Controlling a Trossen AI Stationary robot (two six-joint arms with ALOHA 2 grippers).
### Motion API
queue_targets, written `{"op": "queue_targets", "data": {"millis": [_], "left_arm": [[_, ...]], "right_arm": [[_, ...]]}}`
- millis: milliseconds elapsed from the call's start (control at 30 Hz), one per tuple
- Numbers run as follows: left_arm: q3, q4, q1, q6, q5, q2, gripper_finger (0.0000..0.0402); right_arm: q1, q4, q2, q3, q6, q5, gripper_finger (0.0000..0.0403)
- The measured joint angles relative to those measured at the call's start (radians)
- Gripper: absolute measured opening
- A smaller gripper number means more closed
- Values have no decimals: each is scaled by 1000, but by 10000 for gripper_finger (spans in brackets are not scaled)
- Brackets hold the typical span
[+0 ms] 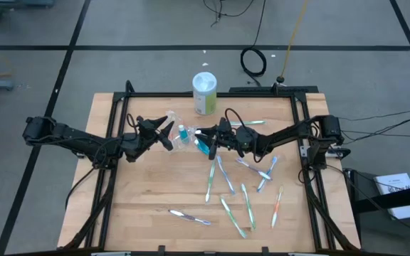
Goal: Pick & Place toothbrushing station
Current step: Put the blue mouthwash bottle into the transparent organizer
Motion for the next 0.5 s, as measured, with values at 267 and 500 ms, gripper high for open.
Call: {"op": "queue_targets", "data": {"millis": [267, 500], "left_arm": [[0, 0, 0, 0, 0, 0, 175], [0, 0, 0, 0, 0, 0, 175]], "right_arm": [[-16, 0, 0, 0, 1, 0, 91], [-17, -7, 0, 0, 1, 0, 91]]}}
